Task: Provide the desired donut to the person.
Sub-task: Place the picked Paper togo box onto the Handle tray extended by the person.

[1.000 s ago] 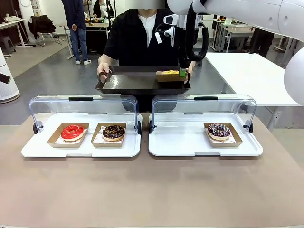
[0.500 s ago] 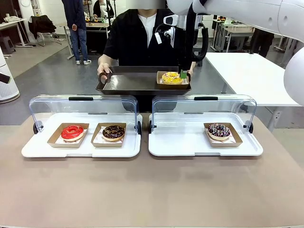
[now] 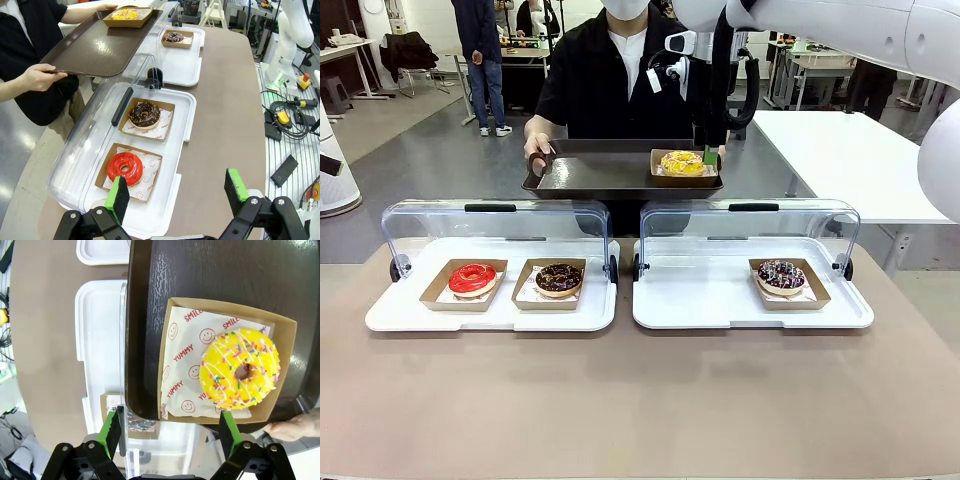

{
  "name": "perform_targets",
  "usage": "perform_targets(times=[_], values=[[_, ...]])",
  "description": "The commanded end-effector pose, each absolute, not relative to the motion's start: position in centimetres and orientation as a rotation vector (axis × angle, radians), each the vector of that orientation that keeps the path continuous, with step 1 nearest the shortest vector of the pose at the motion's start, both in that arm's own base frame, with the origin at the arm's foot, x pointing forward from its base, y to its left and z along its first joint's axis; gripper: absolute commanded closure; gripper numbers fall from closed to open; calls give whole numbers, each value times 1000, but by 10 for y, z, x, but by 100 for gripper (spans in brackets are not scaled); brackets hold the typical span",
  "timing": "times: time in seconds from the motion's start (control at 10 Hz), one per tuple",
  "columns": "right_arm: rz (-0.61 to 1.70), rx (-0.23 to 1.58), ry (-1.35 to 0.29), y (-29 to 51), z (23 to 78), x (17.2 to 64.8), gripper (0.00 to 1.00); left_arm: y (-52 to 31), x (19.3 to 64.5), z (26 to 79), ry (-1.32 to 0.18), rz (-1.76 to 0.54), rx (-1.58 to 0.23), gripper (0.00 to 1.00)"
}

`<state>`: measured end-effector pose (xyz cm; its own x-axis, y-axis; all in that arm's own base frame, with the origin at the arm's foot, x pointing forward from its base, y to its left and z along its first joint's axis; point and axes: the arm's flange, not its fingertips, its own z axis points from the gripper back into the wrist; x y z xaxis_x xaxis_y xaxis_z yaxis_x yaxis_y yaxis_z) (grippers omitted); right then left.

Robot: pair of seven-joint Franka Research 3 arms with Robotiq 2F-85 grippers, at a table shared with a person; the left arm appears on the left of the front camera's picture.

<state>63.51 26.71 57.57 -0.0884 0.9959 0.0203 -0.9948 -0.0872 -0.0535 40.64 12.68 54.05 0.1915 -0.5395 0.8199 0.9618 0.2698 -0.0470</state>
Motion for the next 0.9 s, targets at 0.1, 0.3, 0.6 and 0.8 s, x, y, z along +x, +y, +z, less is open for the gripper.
perform_targets(times=[0.1, 0.3, 0.6, 0.8], values=[[1659, 20, -66, 265, 581, 626, 0, 127, 407, 542, -811, -1173, -667, 0], [1639, -2, -68, 265, 585, 613, 0, 127, 407, 542, -811, -1173, -667, 0], [1532, -6, -42, 259, 604, 558, 0, 127, 407, 542, -811, -1173, -667, 0], [1498, -6, -47, 250, 613, 520, 0, 127, 407, 542, -811, -1173, -667, 0]])
